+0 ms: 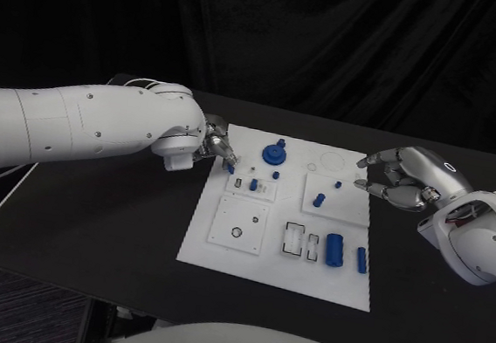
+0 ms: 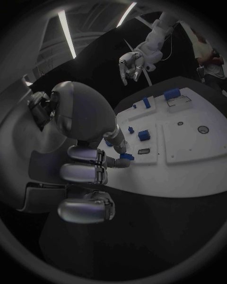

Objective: Assemble the parts on the task board

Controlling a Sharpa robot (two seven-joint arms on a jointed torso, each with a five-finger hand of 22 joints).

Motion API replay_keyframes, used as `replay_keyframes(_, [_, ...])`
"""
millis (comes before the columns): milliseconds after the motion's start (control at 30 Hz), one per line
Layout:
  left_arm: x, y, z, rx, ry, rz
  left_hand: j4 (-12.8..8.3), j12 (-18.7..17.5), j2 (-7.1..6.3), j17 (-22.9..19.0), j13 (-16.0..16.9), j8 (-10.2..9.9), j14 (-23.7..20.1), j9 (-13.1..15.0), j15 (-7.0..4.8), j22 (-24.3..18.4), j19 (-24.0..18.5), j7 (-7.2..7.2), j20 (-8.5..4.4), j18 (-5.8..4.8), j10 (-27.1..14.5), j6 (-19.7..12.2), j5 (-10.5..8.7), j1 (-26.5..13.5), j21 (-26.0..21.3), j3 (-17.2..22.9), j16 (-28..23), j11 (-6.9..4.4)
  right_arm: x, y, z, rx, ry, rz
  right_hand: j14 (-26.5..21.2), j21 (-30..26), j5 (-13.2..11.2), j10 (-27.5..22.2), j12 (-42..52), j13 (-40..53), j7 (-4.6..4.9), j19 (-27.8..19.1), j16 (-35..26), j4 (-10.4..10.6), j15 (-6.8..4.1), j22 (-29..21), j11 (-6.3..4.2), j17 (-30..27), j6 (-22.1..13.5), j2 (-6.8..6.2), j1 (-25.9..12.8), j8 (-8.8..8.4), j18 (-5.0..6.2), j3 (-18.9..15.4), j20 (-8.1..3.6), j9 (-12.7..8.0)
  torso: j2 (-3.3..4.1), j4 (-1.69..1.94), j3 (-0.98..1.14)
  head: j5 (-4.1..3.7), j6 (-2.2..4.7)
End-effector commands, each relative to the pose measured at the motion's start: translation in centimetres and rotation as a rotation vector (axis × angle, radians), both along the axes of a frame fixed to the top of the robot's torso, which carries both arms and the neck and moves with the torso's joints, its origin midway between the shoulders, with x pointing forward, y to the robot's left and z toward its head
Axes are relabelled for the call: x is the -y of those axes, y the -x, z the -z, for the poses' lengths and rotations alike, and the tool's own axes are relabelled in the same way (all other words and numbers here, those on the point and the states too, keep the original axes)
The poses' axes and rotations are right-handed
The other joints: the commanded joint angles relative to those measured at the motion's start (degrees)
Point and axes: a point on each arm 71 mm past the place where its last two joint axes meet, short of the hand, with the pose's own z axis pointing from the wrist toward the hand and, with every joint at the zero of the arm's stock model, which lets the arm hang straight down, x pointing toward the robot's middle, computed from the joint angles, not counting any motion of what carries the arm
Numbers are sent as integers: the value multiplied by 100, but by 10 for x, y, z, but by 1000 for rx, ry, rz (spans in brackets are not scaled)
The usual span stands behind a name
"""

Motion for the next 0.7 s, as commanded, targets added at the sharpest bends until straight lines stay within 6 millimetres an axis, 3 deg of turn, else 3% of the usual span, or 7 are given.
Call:
replay_keyframes(33, [2,5,-3,44,2,0,-397,21,2,1508,1509,39,596,5,-43,1087,149,-36,-6,22,604,50,37,-46,3,423,15,-37,1,0,1,-4,2,15,442,-35,38,587,16,1510,2,237,-6,-7,41,1195,39,835,37,46,12,-21,89,31,28,-8,1,6,0,12,1])
replay_keyframes(300, [4,14,-5,67,-2,37,-390,21,7,1508,1509,35,596,3,-45,1084,146,-36,-7,24,604,49,35,-59,-5,438,15,-39,2,1,2,-8,2,16,442,-35,38,587,16,1510,2,237,-6,-7,41,1195,39,835,37,46,12,-21,89,31,28,-8,-5,21,-1,-13,1])
replay_keyframes(700, [9,15,-2,78,10,52,-383,21,21,1508,1509,26,596,0,-47,1073,135,-35,-10,30,604,42,39,-73,-29,470,15,-40,2,2,2,-11,1,16,442,-35,38,587,16,1510,2,237,-6,-7,41,1195,39,835,37,46,12,-21,89,31,28,-8,16,1,-15,2,1])
